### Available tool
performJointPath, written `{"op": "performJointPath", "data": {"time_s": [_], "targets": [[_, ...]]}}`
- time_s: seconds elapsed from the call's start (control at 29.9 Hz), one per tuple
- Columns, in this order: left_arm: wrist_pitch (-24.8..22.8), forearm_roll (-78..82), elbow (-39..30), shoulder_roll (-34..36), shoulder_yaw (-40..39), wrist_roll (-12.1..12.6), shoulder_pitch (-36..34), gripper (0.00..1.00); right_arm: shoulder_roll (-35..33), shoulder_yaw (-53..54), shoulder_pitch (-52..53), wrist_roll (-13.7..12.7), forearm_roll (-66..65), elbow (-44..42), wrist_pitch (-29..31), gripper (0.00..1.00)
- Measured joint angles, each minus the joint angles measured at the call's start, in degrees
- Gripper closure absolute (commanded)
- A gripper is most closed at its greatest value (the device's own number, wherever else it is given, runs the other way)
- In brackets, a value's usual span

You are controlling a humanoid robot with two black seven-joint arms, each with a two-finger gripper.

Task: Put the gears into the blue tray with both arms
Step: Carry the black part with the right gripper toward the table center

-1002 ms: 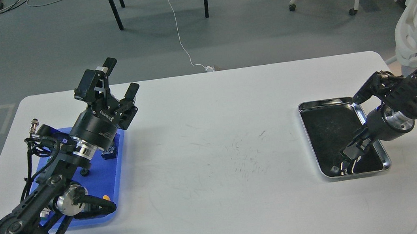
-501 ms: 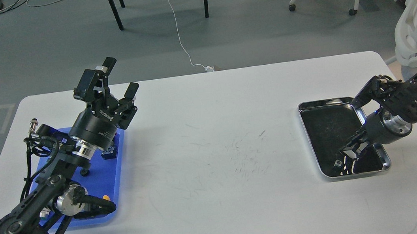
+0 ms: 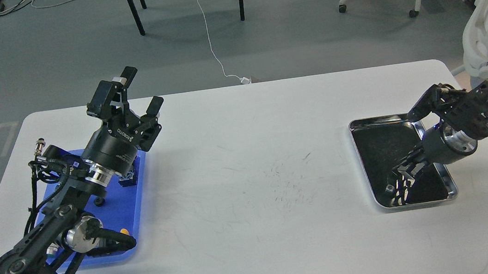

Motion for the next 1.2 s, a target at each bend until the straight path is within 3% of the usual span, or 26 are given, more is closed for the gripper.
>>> {"op": "performJointPath", "data": {"time_s": [0.3, 0.5, 0.87, 1.2], "targets": [[0.1, 0.0, -0.6, 0.4, 0.1, 0.0, 0.1, 0.02, 0.7, 1.5, 8.6, -0.1, 10.5, 7.2, 0.0, 0.81], [0.1, 0.0, -0.7, 0.5, 0.2, 0.0, 0.1, 0.02, 9.3, 1.3, 9.6, -0.1, 14.6, 7.1, -1.0, 0.81], [0.1, 0.0, -1.0, 0.7, -0.1, 0.0, 1.1, 0.02, 28.8, -5.5, 7.5, -0.1, 22.0, -0.7, -9.3, 0.80], [0.1, 0.1, -1.1, 0.9, -0.2, 0.0, 1.6, 0.02, 34.4, -8.6, 5.8, 0.0, 22.9, -2.2, -9.7, 0.77]]}}
